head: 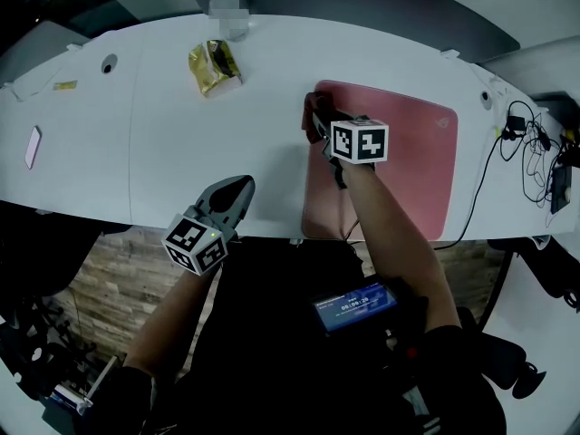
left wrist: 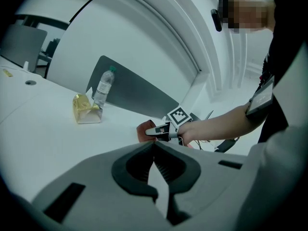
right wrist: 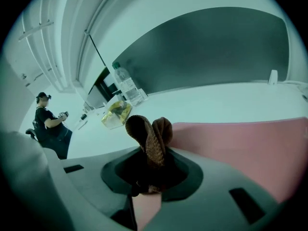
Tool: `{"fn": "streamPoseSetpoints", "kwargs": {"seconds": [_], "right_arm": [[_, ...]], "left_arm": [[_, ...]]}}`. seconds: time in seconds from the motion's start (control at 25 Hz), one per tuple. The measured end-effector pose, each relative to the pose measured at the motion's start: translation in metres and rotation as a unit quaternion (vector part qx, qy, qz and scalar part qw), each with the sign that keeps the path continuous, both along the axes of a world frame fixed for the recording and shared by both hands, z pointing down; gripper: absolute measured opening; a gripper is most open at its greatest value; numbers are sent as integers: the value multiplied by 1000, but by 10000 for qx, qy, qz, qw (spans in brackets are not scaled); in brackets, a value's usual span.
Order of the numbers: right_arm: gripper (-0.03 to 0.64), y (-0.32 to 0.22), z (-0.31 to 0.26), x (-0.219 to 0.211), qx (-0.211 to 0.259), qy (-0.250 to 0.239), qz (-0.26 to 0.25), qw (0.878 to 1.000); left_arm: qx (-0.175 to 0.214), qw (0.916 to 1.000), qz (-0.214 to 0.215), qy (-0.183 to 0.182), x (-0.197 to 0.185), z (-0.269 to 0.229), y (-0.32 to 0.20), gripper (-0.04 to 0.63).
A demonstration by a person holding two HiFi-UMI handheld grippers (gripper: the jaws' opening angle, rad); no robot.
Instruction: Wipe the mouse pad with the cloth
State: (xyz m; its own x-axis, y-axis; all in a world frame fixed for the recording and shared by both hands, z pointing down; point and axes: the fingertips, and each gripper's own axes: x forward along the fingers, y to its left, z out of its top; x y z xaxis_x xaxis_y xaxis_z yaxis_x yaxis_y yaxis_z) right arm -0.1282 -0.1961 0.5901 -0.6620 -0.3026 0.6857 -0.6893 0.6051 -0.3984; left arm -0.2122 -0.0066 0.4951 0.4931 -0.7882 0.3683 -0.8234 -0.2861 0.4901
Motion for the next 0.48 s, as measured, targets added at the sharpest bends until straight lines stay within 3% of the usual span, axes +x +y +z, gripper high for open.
{"fn": "streamPoseSetpoints", "kwargs": {"seconds": [0.48], "right_arm": [[116,-20,4,74,270,401,118,9988]], "left_arm": [[36,9999,125,-75,48,-5,-17,9]]}}
